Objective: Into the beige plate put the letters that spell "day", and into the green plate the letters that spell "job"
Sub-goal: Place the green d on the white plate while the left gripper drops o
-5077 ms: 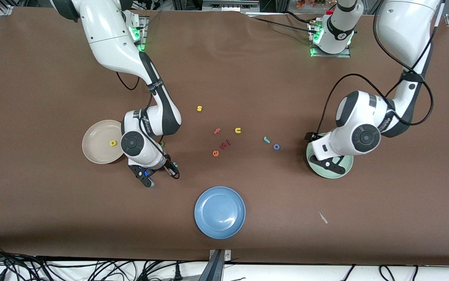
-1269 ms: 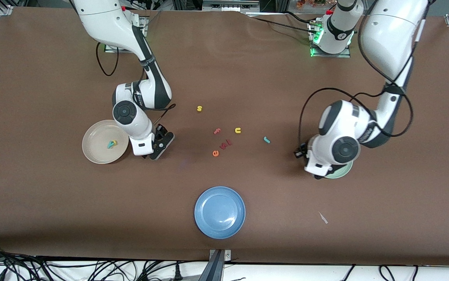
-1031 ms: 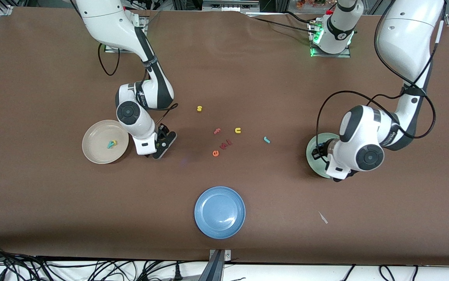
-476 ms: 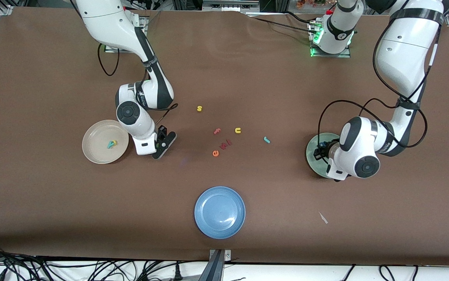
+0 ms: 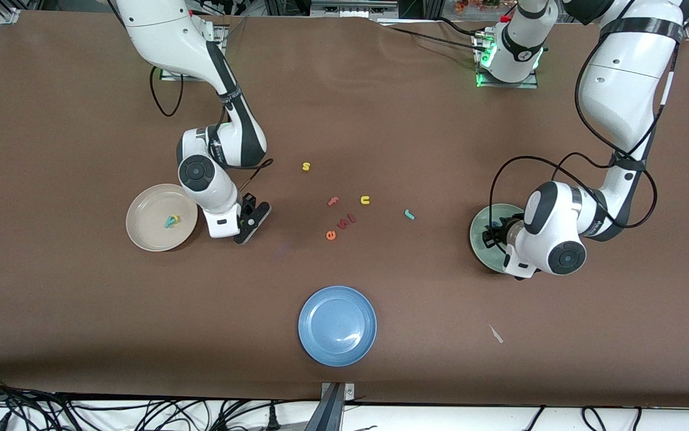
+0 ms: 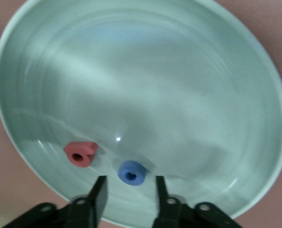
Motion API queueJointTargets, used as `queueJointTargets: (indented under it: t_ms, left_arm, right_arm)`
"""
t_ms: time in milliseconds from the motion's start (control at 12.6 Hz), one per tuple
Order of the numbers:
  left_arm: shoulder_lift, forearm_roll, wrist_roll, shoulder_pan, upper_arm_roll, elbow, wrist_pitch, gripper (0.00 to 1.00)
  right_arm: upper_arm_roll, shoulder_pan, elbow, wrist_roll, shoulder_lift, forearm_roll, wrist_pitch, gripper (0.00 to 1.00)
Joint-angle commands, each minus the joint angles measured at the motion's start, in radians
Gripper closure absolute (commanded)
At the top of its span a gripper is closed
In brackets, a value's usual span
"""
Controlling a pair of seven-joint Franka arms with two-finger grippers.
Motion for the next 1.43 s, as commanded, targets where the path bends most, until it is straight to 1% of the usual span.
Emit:
queueJointTargets:
  t_ms: [0, 159, 238, 397, 476, 555, 635, 714, 793, 873, 952, 1031, 1111, 1349]
  left_arm:
    - [-0.037, 0.0, 0.012, 0.006, -0.005, 0.008, -0.018, 0.0]
    - [-0.076, 0.0, 0.003, -0.006, -0.007, 0.014, -0.037, 0.0]
    - [-0.098, 0.0, 0.001, -0.011, -0.028, 0.016, -0.038, 0.0]
    - [-0.129, -0.001, -0.004, -0.011, -0.074, 0.018, -0.036, 0.0]
    - [-0.133, -0.007, -0.01, -0.009, -0.1, 0.018, -0.036, 0.0]
    - [-0.133, -0.039, -0.039, -0.009, -0.116, 0.016, -0.031, 0.0]
    - [-0.133, -0.044, -0.071, -0.012, -0.128, 0.016, -0.031, 0.0]
    - [-0.133, -0.044, -0.129, -0.012, -0.16, 0.013, -0.025, 0.0]
    - [-0.133, -0.042, -0.186, -0.015, -0.175, 0.008, -0.015, 0.0]
    - [-0.133, -0.044, -0.214, -0.02, -0.197, -0.002, 0.011, 0.0]
    - [-0.132, -0.042, -0.262, -0.035, -0.202, -0.015, 0.042, 0.0]
    - [-0.132, -0.03, -0.321, -0.064, -0.2, -0.024, 0.083, 0.0]
    - [-0.129, -0.027, -0.367, -0.084, -0.199, -0.039, 0.122, 0.01]
    - [-0.132, -0.015, -0.454, -0.115, -0.199, -0.114, 0.263, 0.04]
  right_arm:
    - [0.01, -0.005, -0.003, 0.016, -0.017, -0.002, -0.001, 0.84]
    - [-0.001, -0.012, 0.047, 0.03, -0.018, 0.004, -0.089, 0.85]
    - [-0.019, -0.018, 0.087, 0.065, -0.02, 0.004, -0.155, 0.85]
    - [-0.082, -0.02, 0.147, 0.138, -0.02, 0.013, -0.273, 0.85]
    - [-0.127, -0.023, 0.162, 0.164, -0.02, 0.035, -0.322, 0.85]
    - [-0.171, -0.025, 0.167, 0.185, -0.02, 0.048, -0.376, 0.81]
    - [-0.202, -0.025, 0.165, 0.192, -0.02, 0.049, -0.412, 0.81]
    - [-0.233, -0.025, 0.164, 0.217, -0.018, 0.049, -0.436, 0.81]
    - [-0.263, -0.026, 0.158, 0.247, -0.017, 0.049, -0.447, 0.81]
    - [-0.28, -0.031, 0.152, 0.255, -0.012, 0.049, -0.453, 0.81]
    - [-0.286, -0.049, 0.152, 0.257, -0.012, 0.047, -0.468, 0.76]
    - [-0.285, -0.078, 0.152, 0.261, -0.011, 0.049, -0.485, 0.32]
    - [-0.283, -0.092, 0.153, 0.31, -0.009, 0.05, -0.493, 0.0]
    - [-0.282, -0.083, 0.167, 0.427, -0.012, 0.053, -0.495, 0.0]
